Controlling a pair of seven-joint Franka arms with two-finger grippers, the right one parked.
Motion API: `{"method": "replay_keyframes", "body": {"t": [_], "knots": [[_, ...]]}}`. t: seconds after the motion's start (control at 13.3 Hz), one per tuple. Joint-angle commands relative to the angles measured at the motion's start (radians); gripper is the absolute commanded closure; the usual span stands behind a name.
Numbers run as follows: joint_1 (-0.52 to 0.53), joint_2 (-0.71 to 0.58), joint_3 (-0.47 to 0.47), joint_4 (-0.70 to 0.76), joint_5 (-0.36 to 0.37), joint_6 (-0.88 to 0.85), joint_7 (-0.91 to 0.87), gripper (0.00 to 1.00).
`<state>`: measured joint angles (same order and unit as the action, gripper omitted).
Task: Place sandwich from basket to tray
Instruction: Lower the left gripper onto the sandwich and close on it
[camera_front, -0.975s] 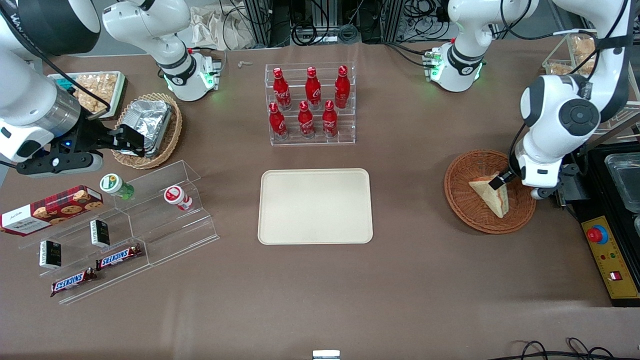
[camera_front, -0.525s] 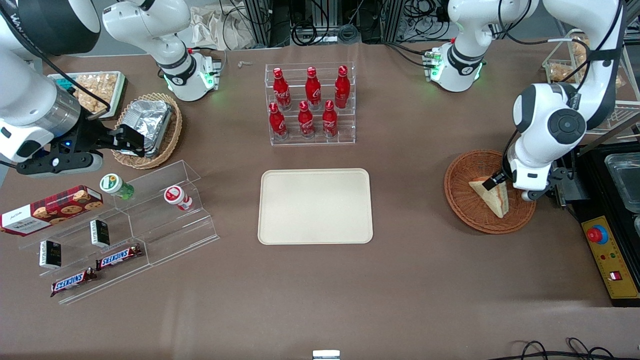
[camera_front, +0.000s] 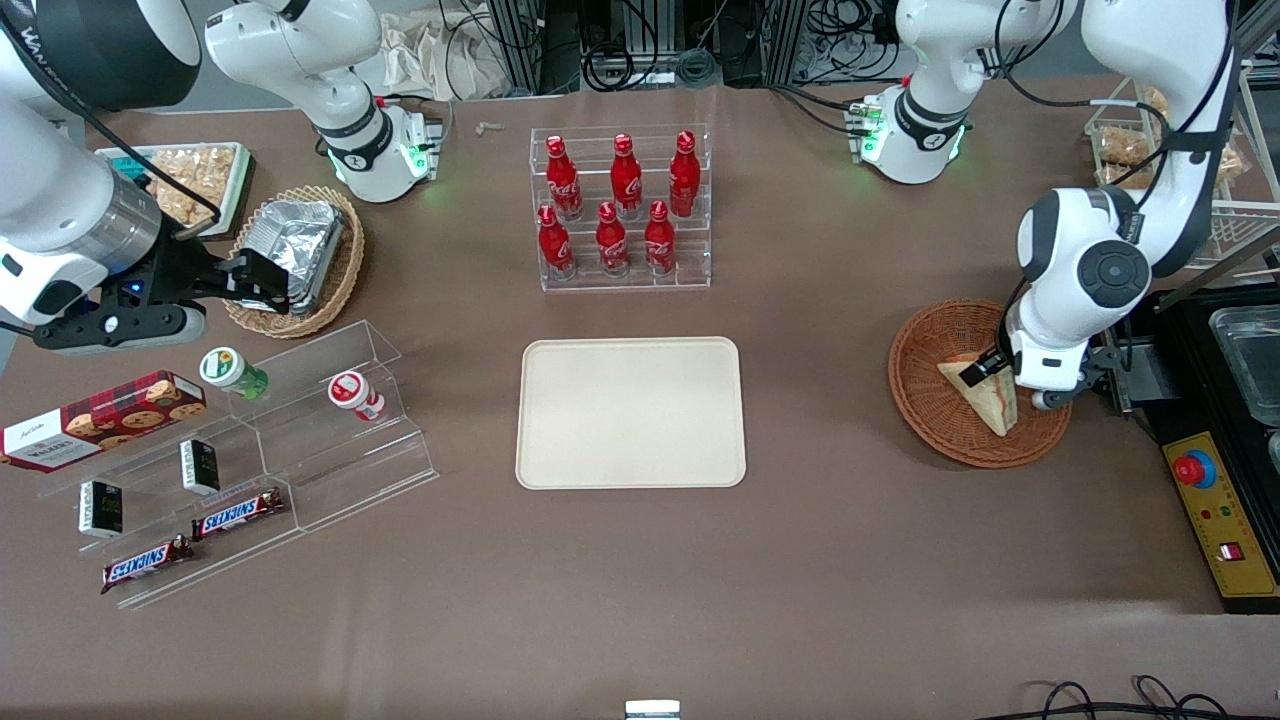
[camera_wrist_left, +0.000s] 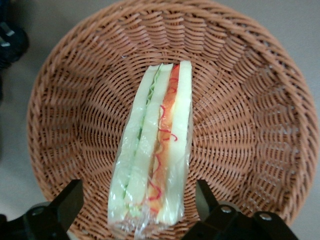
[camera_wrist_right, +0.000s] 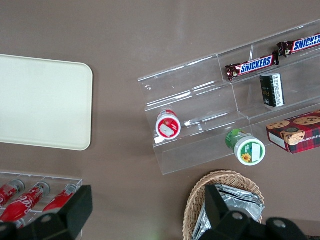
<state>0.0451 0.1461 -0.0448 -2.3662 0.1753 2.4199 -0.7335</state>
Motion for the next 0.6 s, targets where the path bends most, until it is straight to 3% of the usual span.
{"method": "replay_keyframes", "body": {"t": [0.0, 0.15, 0.22, 0.38, 0.53], "knots": [[0.016, 0.009, -0.001, -0.036, 0.042, 0.057, -0.034, 0.00], [0.016, 0.024, -0.001, -0.031, 0.041, 0.059, -0.034, 0.06], [0.016, 0.027, -0.001, -0.030, 0.041, 0.070, -0.040, 0.29], [0.016, 0.029, -0.001, -0.024, 0.041, 0.071, -0.081, 0.96], [0.015, 0.024, -0.003, -0.015, 0.041, 0.070, -0.116, 1.00]]}}
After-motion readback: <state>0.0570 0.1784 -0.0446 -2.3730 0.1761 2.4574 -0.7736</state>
